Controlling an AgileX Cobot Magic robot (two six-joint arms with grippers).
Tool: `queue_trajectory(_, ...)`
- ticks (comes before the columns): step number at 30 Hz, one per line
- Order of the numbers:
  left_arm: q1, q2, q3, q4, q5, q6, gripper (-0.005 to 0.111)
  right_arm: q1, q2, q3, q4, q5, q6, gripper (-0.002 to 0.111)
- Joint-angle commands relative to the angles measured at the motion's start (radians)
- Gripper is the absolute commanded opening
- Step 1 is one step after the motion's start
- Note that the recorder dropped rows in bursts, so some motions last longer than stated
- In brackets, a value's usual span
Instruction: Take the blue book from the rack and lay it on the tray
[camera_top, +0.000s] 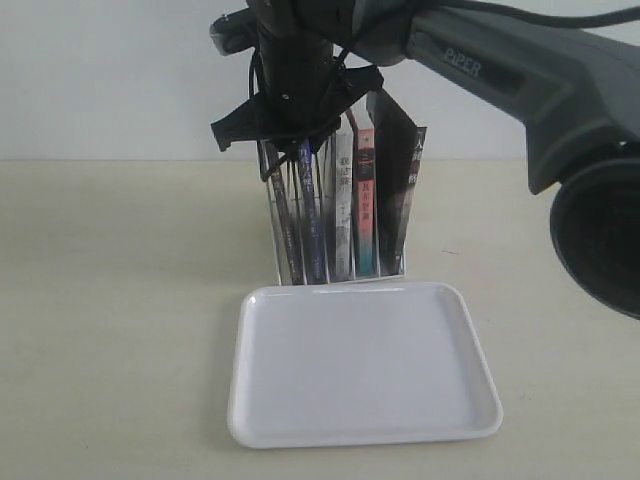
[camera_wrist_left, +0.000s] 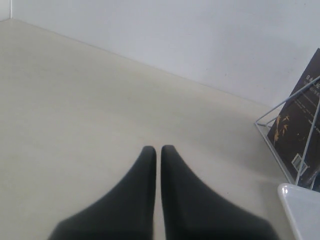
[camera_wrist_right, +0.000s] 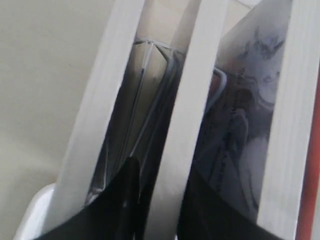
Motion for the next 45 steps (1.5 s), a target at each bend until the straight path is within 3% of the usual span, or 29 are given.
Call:
queue_trajectory(1, 0.002, -0.003, 0.003, 0.000, -0.013, 0.004, 0.004, -0.002, -0.013, -0.002, -0.035, 0.000, 0.007, 0.000)
queue_trajectory(39, 0.002, -0.003, 0.003, 0.000, -0.013, 0.004, 0.004, -0.002, -0.171, -0.002, -0.112, 0.000, 0.005, 0.000)
queue_trajectory(45, 0.002, -0.003, 0.003, 0.000, -0.013, 0.004, 0.004, -0.002, -0.297, -0.002, -0.103, 0.000, 0.005, 0.000)
